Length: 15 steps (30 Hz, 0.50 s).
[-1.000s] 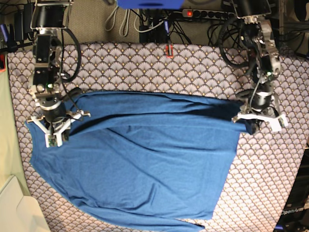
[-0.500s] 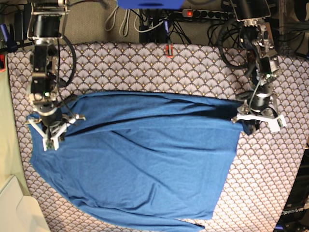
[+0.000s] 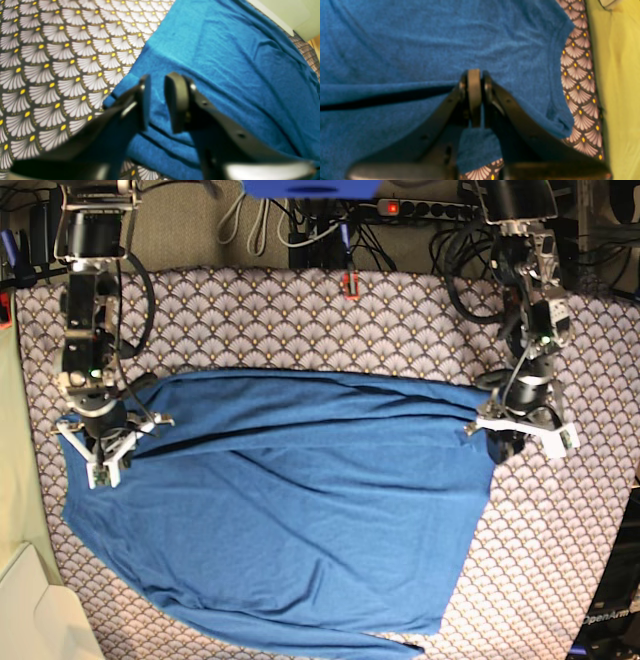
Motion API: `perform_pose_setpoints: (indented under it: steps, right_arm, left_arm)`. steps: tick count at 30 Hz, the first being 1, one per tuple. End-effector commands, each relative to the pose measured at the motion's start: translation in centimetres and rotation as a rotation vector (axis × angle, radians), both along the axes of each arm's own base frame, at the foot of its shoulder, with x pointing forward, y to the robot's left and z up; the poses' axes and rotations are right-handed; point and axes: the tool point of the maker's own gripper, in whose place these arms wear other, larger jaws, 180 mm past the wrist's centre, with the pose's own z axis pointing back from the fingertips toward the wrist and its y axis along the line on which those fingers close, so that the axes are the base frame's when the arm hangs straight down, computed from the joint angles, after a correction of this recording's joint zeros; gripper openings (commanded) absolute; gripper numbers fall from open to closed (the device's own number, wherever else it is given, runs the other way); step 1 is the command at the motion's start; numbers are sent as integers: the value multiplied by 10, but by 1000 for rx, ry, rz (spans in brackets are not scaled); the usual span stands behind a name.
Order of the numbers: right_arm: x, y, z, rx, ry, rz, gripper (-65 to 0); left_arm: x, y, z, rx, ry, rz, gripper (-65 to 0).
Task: Fold the T-shirt properly
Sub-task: 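Pull the held edge toward the robot base with both grippers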
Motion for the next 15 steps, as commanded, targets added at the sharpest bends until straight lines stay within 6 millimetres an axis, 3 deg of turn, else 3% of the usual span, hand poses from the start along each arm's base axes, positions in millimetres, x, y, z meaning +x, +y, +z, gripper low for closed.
perform_pose_setpoints:
  steps: [1, 5, 7, 11, 15]
  right_arm:
    - [11, -6, 19, -13, -62, -5, -650]
    - [9, -6, 17, -13, -52, -7, -650]
    - [9, -6, 17, -13, -52, -7, -650]
    - [5, -8, 2, -6, -14, -13, -589]
    - [1, -12, -7, -10, 13, -19, -454]
  left_arm:
    - [7, 3, 15, 8, -53, 3, -442]
    - [4, 3, 15, 16, -51, -4, -300]
    - [4, 4, 16, 17, -53, -1, -262]
    - [-1, 5, 13, 19, -44, -2, -255]
    - [-2, 5, 17, 24, -53, -3, -255]
